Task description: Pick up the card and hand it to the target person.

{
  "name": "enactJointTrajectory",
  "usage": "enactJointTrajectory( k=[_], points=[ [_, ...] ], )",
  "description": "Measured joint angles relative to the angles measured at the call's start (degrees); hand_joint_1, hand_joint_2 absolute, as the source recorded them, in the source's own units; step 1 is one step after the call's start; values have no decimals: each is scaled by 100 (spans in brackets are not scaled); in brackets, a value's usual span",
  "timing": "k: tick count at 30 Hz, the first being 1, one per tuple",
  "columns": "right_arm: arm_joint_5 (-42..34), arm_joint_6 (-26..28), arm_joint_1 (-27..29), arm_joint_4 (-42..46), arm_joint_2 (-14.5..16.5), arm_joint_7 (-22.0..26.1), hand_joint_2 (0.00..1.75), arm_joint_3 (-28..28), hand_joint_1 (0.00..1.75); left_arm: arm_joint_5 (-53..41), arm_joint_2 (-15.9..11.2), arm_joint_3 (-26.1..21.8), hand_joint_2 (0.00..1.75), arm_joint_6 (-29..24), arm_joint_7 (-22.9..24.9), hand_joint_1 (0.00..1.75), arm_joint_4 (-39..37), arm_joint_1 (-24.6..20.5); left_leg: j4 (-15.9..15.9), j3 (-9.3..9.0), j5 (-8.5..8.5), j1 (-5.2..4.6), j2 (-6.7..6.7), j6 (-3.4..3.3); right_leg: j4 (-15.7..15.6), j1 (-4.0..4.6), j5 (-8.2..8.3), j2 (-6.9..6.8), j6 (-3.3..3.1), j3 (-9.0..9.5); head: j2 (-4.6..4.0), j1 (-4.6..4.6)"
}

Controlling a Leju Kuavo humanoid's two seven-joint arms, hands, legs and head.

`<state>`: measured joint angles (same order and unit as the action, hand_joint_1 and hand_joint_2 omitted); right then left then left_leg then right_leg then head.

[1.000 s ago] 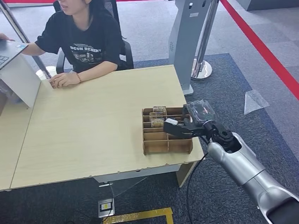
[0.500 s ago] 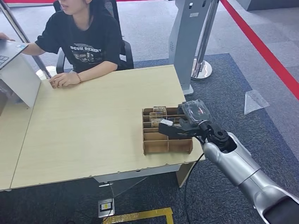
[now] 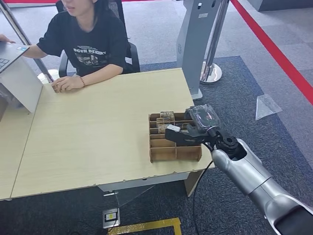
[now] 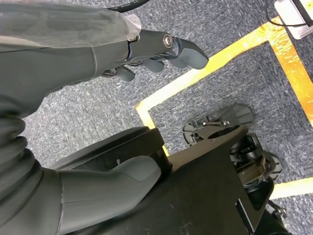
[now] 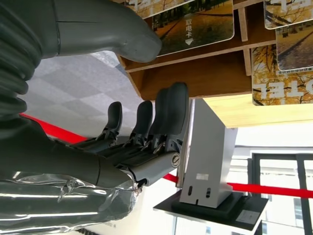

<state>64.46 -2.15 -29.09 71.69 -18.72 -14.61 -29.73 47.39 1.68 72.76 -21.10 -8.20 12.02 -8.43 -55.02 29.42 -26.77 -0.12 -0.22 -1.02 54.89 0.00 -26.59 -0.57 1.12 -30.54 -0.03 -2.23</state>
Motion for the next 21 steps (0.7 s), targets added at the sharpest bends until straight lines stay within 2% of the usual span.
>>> enactJointTrajectory(
  k=[11,21],
  points=[
    [91,10,2,-25,32,-251,175,-67,85,0,44,0,175,-58,31,0,0,12,0,0,0,0,0,0,0,0,0,0,0,0,1,0],
    [203,-49,9,-67,90,-522,175,-83,96,-17,63,0,175,-43,43,0,0,14,0,-1,0,0,1,0,0,0,0,1,0,0,0,0]
  ],
)
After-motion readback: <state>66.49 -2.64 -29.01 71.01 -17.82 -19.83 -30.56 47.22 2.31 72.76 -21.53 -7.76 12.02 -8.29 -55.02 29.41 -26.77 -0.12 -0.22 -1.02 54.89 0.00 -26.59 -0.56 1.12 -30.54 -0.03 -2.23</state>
